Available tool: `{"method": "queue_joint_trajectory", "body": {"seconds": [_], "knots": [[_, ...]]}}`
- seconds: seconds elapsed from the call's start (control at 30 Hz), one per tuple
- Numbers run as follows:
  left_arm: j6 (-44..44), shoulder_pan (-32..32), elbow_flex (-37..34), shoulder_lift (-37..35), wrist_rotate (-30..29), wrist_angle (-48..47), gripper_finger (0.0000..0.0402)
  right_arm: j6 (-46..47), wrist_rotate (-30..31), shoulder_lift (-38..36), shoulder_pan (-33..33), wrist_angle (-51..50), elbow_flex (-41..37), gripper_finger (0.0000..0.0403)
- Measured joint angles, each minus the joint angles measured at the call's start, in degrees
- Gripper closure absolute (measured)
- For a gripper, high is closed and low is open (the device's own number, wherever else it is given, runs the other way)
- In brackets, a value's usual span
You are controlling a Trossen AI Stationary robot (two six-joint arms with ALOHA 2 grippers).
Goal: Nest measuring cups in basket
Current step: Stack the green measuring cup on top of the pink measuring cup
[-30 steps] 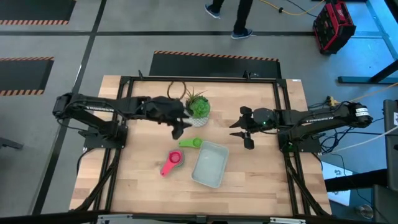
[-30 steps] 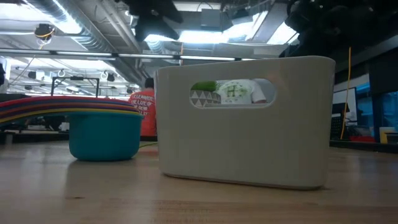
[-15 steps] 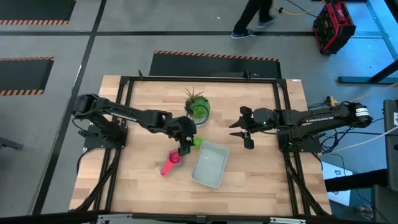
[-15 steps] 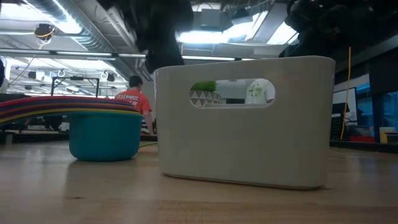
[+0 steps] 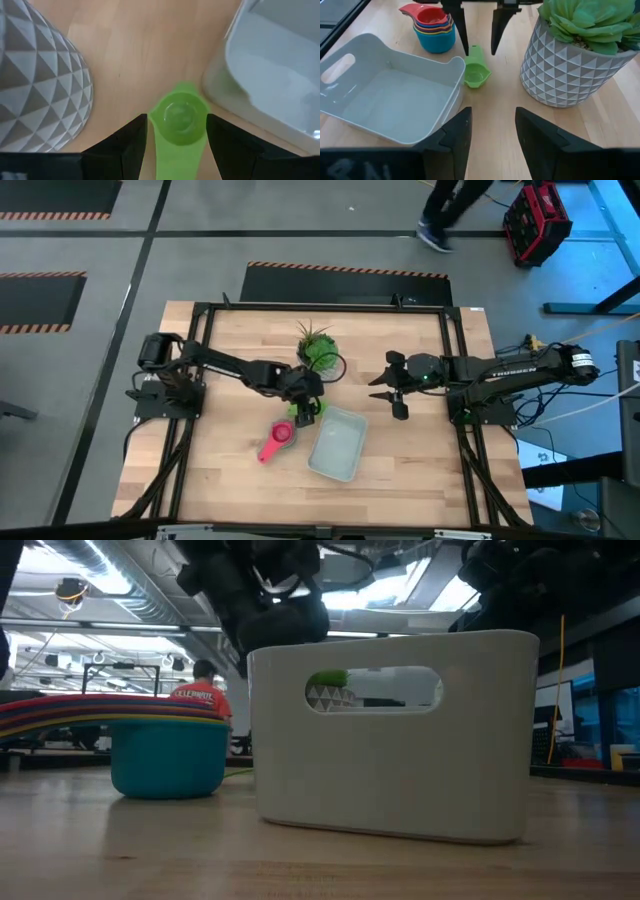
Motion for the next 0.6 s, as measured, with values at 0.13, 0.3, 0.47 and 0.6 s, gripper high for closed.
{"method": "queue_joint_trajectory", "body": {"seconds": [0.13, 0.3, 0.47, 0.6], "knots": [[-0.03, -0.03, 0.00, 1.56, -0.19, 0.25, 0.0205, -0.02, 0.00, 0.00, 0.02, -0.02, 0.00, 0.0247], [-0.65, -0.08, -0.02, 3.88, -0.21, 0.96, 0.0205, -0.09, 0.00, 0.00, 0.02, -0.06, 0.00, 0.0247], [-2.50, -0.17, 0.02, 4.71, -1.82, 1.65, 0.0205, -0.07, -0.02, 0.00, 0.02, -0.06, 0.00, 0.0247], [-2.80, -0.17, 0.02, 4.78, -3.12, 1.60, 0.0206, -0.11, 0.00, 0.00, 0.02, -0.07, 0.00, 0.0247]]}}
